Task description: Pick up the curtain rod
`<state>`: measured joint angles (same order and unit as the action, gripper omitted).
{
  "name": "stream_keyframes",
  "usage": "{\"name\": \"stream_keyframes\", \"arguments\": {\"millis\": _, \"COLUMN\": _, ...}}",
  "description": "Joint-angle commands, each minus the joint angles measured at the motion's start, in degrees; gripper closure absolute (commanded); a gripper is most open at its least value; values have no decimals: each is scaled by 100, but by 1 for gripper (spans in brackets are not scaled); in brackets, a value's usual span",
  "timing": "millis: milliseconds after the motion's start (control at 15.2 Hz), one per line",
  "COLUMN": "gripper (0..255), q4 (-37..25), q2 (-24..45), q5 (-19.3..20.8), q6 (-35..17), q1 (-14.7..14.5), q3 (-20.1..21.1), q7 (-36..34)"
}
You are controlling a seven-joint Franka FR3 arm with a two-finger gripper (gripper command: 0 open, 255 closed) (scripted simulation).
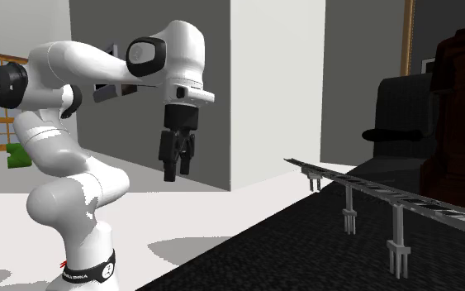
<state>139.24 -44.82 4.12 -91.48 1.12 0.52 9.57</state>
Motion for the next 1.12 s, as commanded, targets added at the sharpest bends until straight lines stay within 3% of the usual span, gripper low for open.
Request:
{"name": "stream_keyframes", "arguments": {"millis": 0, "gripper": 0, "q4": 0, "q2": 0, "q5": 0, "q6": 0, "q1": 0, "q3": 0, "q7": 0}}
{"name": "stream_keyframes", "arguments": {"millis": 528, "gripper": 0, "q4": -1478, "q2": 1739, "q5": -270, "q6": -468, "q1": 611, "q3": 327, "q7": -1934}}
{"name": "stream_keyframes", "arguments": {"millis": 1056, "gripper": 0, "q4": -3203, "q2": 3256, "q5": -263, "q6": -497, "q1": 1131, "q3": 359, "q7": -3730}}
